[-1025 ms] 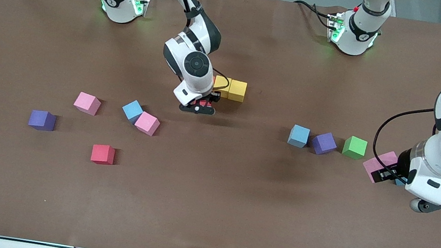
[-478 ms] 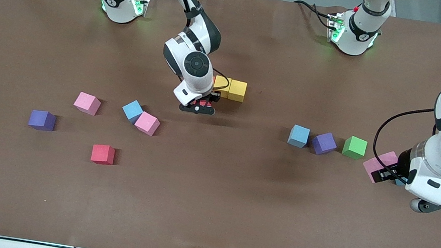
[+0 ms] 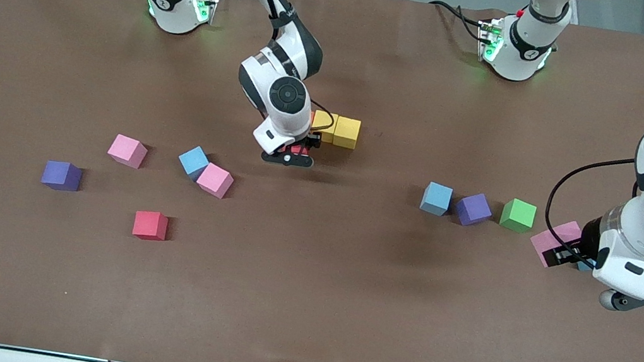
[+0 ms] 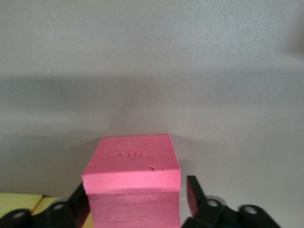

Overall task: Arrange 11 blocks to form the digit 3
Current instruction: 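Move the right gripper to the pink block and grasp it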

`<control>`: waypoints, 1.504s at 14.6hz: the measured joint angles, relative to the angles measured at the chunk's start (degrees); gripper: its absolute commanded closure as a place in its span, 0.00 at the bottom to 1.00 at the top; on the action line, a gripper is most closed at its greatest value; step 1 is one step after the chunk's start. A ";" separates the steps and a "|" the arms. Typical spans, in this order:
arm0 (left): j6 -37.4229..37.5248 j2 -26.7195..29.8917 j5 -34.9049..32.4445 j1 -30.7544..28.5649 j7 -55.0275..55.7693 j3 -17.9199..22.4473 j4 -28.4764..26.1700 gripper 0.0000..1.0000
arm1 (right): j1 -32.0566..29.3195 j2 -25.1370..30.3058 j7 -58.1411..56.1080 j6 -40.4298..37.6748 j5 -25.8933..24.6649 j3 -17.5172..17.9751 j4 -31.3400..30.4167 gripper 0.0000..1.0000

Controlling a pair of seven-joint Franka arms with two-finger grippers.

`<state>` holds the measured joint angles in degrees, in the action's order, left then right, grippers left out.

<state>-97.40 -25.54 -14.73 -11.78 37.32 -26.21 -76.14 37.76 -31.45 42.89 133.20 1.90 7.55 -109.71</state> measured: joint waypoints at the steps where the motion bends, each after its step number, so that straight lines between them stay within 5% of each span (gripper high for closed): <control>1: 0.00 0.00 0.00 0.00 -0.24 0.00 0.00 0.83 | 0.01 -0.06 0.07 0.11 0.00 -0.20 0.02 0.00; 6: 0.00 0.00 0.00 0.01 -1.29 0.00 0.00 0.83 | -0.01 0.25 0.25 -1.78 0.04 -2.56 3.42 0.00; 12: 0.01 0.01 0.00 0.18 -1.33 -0.02 -0.03 0.83 | -1.80 5.05 0.60 -16.07 0.05 -9.59 14.69 0.00; 15: 0.14 -0.05 0.01 0.41 -1.39 -0.02 -0.63 0.83 | -5.66 4.96 0.29 -15.83 0.02 -13.84 14.54 0.00; 22: -0.32 -1.45 0.02 0.63 -1.39 0.24 -1.13 0.85 | -9.92 0.25 0.16 -9.43 0.04 -14.13 13.87 0.00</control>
<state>-97.72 -26.99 -14.71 -11.15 35.93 -25.97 -77.27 27.84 -31.20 43.04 123.77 1.94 -6.58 -95.84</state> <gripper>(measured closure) 0.454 0.000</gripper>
